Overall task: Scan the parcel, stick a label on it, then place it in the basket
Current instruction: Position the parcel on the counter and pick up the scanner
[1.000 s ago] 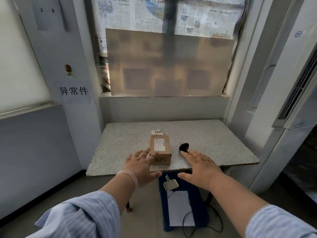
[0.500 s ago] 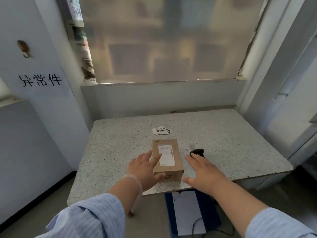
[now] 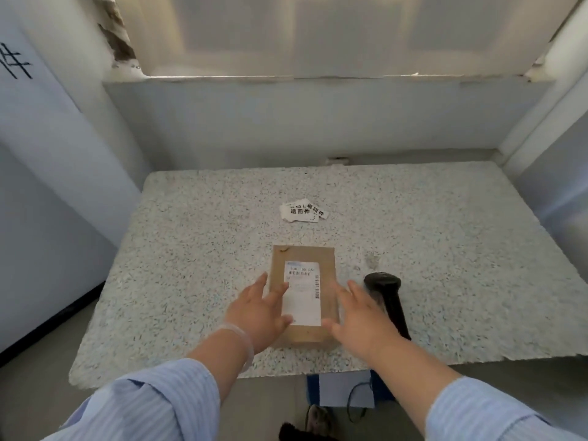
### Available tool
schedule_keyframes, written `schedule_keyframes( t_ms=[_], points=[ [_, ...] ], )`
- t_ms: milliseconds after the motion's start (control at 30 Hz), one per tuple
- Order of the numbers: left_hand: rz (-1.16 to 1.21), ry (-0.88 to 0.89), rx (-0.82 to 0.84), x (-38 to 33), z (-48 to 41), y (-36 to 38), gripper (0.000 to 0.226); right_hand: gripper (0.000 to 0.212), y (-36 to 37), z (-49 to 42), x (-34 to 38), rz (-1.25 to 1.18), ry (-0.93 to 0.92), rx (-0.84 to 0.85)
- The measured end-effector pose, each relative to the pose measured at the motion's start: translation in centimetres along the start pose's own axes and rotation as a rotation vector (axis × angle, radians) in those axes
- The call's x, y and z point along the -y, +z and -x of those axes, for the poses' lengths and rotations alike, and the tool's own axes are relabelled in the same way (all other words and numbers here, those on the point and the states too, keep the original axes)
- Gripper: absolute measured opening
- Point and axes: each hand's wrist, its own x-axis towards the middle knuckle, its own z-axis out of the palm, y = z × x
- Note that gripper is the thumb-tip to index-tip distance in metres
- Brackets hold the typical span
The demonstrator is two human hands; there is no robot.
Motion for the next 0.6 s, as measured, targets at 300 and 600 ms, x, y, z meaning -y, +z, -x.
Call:
schedule_keyframes(
  t_ms=[300,600],
  points=[
    [0.303,-0.013,0.027,1.6,-2.8,4.1,0.076,0.086,2.4,-3.6,-1.1,-0.120,-0.097,0.081],
    [0.547,0.084,-0.005,2.0,-3.8,4.8,0.075,0.087,4.1,-4.7,-1.2,-0.387,-0.059,-0.016]
  ],
)
